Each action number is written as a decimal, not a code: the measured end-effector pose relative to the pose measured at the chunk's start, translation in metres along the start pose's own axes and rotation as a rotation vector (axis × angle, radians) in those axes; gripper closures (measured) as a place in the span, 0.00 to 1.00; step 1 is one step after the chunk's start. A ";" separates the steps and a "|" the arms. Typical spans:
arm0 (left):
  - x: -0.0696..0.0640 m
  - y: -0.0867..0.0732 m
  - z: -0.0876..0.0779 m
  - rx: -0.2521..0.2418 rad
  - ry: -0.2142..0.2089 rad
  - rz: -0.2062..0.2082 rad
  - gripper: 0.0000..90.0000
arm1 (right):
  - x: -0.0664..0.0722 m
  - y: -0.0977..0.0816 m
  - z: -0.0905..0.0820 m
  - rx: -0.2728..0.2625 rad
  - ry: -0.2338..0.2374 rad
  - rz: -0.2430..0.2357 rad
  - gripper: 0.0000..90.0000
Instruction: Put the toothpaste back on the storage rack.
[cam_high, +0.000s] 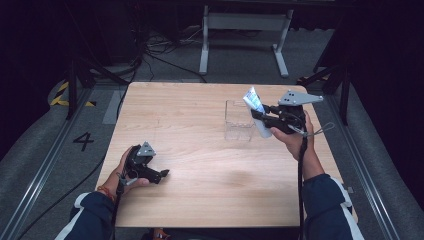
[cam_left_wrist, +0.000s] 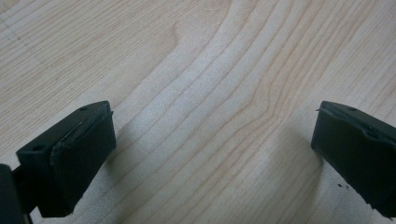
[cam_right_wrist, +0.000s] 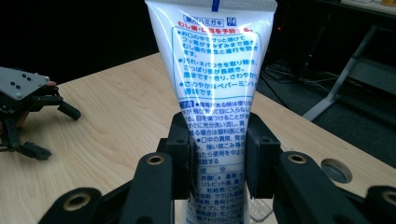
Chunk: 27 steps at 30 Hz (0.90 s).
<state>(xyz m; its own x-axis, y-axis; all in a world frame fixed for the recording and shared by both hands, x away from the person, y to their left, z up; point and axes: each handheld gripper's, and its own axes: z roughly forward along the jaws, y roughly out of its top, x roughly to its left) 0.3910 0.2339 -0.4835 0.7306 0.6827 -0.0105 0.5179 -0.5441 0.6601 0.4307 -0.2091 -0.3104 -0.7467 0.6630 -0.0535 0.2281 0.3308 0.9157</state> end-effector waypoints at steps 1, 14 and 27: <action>0.000 0.000 -0.001 0.001 0.005 0.001 0.00 | 0.000 0.002 0.003 -0.001 0.001 -0.006 0.76; -0.005 -0.009 -0.008 -0.002 0.020 -0.015 0.01 | -0.009 0.008 0.032 -0.003 0.024 -0.003 0.76; -0.011 -0.017 -0.015 0.000 0.027 -0.029 0.01 | -0.024 0.009 0.049 -0.029 0.016 0.019 0.76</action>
<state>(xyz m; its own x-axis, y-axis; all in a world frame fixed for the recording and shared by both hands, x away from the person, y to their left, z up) 0.3673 0.2430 -0.4833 0.7028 0.7113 -0.0096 0.5389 -0.5235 0.6599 0.4812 -0.1897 -0.3204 -0.7523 0.6581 -0.0297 0.2246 0.2986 0.9276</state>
